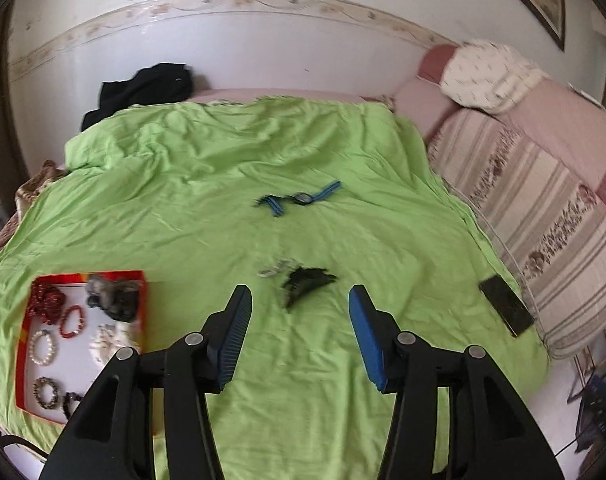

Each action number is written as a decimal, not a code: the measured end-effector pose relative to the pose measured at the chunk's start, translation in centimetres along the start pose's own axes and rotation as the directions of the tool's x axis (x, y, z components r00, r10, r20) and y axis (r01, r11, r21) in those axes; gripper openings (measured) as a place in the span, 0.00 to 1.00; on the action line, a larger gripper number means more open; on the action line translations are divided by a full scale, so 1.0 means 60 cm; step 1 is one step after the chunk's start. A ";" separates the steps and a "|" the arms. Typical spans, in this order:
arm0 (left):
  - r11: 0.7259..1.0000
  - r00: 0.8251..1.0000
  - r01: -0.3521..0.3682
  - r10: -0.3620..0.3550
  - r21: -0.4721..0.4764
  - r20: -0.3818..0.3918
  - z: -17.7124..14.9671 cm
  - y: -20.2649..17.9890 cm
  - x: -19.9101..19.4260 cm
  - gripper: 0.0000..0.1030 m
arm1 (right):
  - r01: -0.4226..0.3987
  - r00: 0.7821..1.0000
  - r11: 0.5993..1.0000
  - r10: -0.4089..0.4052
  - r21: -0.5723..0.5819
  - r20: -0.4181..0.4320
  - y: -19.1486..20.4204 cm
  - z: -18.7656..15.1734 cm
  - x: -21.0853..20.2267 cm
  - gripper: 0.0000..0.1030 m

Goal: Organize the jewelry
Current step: 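Move both open tools back toward the grey bracelet and flower hair clip, then grasp the grey bead bracelet with left tool while right grasps sparkly flower hair clip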

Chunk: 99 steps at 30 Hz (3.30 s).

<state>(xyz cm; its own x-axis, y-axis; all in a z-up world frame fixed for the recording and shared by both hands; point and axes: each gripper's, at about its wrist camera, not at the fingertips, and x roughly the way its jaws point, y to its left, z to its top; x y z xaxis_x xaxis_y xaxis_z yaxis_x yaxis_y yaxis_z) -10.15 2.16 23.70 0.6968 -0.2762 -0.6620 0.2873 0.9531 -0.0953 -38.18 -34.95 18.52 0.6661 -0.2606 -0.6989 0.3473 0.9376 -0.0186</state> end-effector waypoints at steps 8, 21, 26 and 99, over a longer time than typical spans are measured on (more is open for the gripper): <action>0.998 1.000 -0.017 0.017 0.059 0.001 -0.010 -0.054 -0.004 0.48 | 0.241 0.968 0.970 -0.241 -0.018 -0.062 -0.198 -0.045 -0.120 0.53; 0.999 0.996 -0.045 0.044 -0.012 -0.077 -0.027 0.009 0.034 0.48 | -0.095 0.995 0.993 0.092 -0.066 -0.049 -0.034 0.042 0.008 0.59; 0.995 0.994 -0.068 0.062 -0.071 -0.088 -0.032 0.059 0.049 0.49 | -0.248 0.968 0.962 0.241 -0.111 -0.077 0.092 0.074 0.082 0.59; 0.998 0.922 -0.041 0.055 0.044 -0.384 0.013 0.102 0.542 0.10 | -0.570 0.730 0.762 0.641 0.306 -0.238 0.497 0.210 0.544 0.54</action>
<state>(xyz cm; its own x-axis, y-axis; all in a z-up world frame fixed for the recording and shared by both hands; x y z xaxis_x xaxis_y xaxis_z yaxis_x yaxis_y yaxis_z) 14.80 -1.09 2.19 0.4054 -0.1550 -0.9009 0.2868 0.9573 -0.0357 2.24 -18.42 4.16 0.5518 0.4660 -0.6917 0.0869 0.7927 0.6033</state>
